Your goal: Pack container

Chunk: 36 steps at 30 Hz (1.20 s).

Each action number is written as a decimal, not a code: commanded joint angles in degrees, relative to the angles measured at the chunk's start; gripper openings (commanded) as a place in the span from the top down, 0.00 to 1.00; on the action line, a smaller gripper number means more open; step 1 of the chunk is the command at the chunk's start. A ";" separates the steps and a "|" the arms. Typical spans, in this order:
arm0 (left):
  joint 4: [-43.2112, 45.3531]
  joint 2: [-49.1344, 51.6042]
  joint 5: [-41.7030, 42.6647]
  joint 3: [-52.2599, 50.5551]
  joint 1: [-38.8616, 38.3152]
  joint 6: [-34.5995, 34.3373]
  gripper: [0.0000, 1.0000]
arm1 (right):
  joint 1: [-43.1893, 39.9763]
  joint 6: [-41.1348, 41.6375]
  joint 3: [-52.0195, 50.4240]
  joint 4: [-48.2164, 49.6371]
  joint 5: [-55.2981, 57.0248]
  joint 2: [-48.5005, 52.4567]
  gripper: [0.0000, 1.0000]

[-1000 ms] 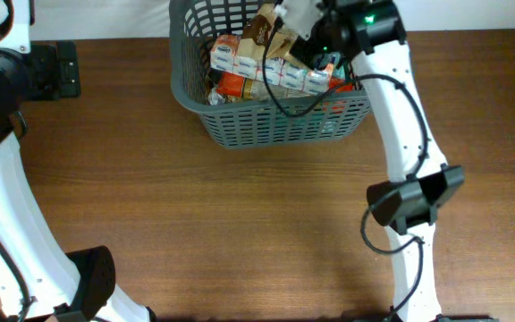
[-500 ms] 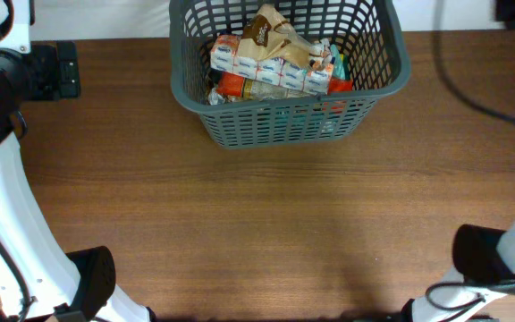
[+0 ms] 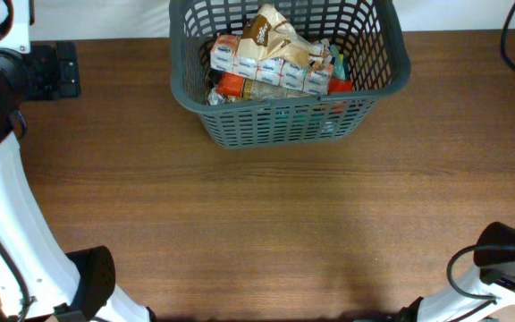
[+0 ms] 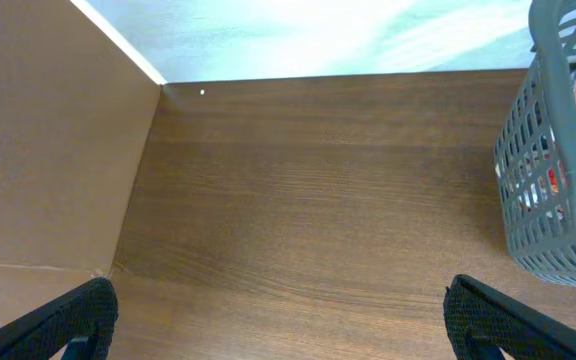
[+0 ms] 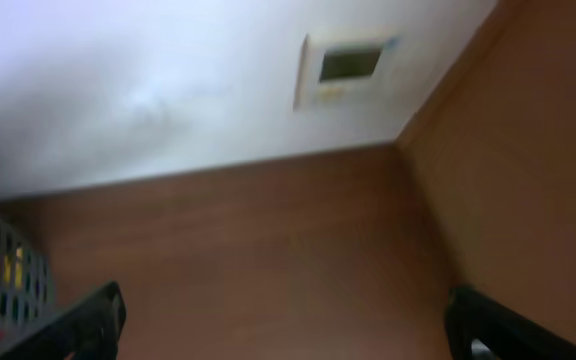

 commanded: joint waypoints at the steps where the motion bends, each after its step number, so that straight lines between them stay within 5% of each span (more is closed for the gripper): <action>1: -0.04 -0.46 0.22 0.15 0.13 -0.66 0.01 | -0.11 0.85 -2.60 0.39 -1.20 0.07 0.01; 26: -0.04 -0.46 0.22 0.15 0.13 -0.66 0.01 | 0.92 0.85 -6.03 0.37 -1.11 -0.94 0.01; 36: -0.04 -0.46 0.22 0.15 0.13 -0.68 0.01 | 11.30 0.85 -22.32 0.39 -0.98 -21.51 0.01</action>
